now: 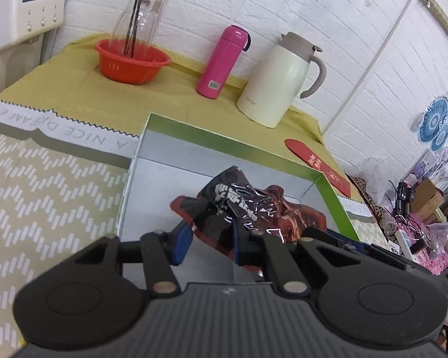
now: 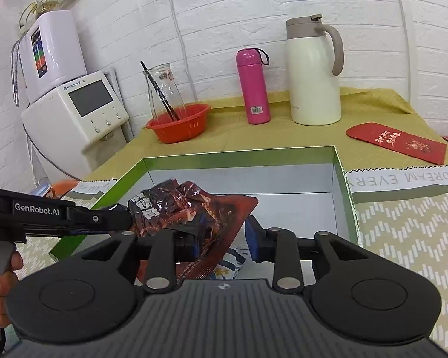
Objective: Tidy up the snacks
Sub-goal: 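Lower the brown jerky pack into the green box and open the left gripper, then grasp the red nut bag with the left gripper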
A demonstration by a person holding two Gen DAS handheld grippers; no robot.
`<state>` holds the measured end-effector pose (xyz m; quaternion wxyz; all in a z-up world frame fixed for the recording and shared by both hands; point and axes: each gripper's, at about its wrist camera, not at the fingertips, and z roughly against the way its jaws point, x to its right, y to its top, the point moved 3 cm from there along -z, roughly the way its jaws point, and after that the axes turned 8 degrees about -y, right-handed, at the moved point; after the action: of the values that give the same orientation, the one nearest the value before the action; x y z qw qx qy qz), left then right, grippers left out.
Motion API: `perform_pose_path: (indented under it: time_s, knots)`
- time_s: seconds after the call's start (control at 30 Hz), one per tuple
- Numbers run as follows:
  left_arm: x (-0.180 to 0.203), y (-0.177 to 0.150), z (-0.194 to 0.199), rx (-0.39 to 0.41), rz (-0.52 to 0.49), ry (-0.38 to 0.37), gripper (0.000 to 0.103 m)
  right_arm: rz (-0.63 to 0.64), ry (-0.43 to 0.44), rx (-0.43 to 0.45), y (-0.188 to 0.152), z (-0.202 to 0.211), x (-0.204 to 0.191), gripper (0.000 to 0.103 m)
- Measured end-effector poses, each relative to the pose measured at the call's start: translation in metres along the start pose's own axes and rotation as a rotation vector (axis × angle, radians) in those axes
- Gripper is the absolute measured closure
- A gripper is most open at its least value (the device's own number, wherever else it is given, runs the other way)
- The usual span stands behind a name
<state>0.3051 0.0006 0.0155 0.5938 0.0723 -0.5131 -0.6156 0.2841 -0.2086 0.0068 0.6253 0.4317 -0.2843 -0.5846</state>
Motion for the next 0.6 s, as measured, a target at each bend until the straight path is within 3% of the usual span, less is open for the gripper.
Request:
perform_pose_path:
  time_s: [0.03, 0.07, 0.17, 0.3, 0.6]
  knots:
    - [0.000, 0.000, 0.001, 0.007, 0.008, -0.009, 0.056, 0.002, 0.003, 0.000, -0.001, 0.000, 0.000, 0.026]
    - [0.000, 0.000, 0.004, 0.031, 0.027, -0.011, 0.015, 0.006, 0.003, 0.007, -0.001, 0.002, -0.001, 0.004]
    - [0.007, -0.001, 0.015, 0.119, 0.015, 0.016, 0.015, 0.057, -0.004, 0.069, -0.003, 0.012, -0.007, 0.000]
    - [0.017, -0.002, 0.019, 0.096, -0.014, 0.044, 0.015, 0.132, -0.034, 0.102, -0.004, 0.022, -0.013, 0.000]
    - [0.040, -0.012, 0.048, 0.092, -0.064, 0.026, 0.015, 0.129, -0.053, 0.092, -0.005, 0.051, -0.012, 0.000]
